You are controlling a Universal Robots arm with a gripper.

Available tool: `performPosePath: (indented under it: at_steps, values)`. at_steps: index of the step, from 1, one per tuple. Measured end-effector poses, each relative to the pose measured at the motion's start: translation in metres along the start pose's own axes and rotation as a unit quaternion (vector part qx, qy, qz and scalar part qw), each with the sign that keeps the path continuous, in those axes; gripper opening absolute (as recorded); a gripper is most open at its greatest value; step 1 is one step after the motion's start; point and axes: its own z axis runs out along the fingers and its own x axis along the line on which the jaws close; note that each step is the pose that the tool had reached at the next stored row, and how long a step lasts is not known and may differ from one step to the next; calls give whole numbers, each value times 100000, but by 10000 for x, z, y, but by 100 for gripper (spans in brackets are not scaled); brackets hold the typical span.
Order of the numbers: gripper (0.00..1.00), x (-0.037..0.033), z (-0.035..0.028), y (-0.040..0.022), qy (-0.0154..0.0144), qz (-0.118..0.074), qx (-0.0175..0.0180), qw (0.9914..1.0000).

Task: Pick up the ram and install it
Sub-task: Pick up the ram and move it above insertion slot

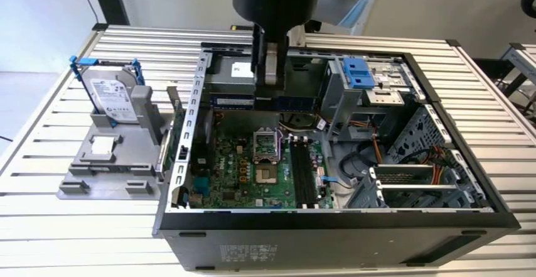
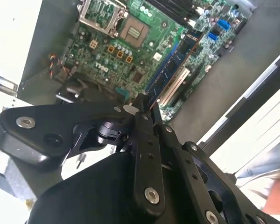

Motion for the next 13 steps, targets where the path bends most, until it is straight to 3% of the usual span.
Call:
performPosePath:
  at_steps: [13]
  values:
    - [0, -22, -7, -325, 1, -43, 0, 100000]
